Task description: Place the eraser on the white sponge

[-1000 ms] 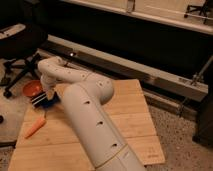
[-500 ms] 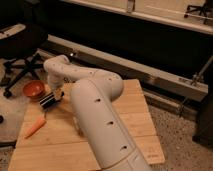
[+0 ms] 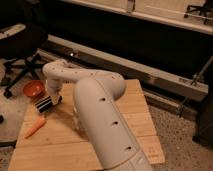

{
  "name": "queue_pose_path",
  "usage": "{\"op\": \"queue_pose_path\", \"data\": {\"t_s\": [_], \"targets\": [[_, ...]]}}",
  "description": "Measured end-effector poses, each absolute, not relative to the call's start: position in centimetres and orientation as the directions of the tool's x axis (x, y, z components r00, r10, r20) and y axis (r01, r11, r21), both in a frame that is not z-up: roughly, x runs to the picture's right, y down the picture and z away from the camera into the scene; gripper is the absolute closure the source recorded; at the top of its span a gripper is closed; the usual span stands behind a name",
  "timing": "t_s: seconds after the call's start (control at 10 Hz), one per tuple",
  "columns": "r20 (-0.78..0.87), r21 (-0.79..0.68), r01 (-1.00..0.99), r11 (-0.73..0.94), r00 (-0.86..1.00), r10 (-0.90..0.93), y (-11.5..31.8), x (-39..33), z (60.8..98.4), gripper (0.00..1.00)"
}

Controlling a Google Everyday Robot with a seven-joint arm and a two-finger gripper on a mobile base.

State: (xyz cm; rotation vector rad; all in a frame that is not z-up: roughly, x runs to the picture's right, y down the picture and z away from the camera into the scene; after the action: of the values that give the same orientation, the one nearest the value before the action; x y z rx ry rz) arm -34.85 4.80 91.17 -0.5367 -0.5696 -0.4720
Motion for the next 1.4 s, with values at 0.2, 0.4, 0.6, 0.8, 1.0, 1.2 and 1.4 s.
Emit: {"op": "queue_pose_path", "data": {"t_s": [0.2,0.4,0.6,0.8,1.0,1.2,1.4], "targets": [[0.610,-0.335,0.543,0.770,0.748,-0.262,4.7,-35.2,91.3,1.00],[0.608,-0.327,0.538,0.777,0.749,-0.263,4.4,-35.4,91.3,1.00],[0.608,-0.319,0.549,0.772,0.744,-0.278,4.3,-35.8,91.3,1.00],[0.608,-0.321,0.563,0.761,0.739,-0.290,4.5,-36.3,91.5,0.93],[0.599,-0.333,0.566,0.755,0.745,-0.294,4.6,-36.1,91.9,0.73],[0.588,-0.339,0.566,0.751,0.751,-0.301,4.6,-36.1,92.2,0.53],[0.581,-0.343,0.564,0.751,0.756,-0.302,4.5,-36.2,92.4,0.32]]}}
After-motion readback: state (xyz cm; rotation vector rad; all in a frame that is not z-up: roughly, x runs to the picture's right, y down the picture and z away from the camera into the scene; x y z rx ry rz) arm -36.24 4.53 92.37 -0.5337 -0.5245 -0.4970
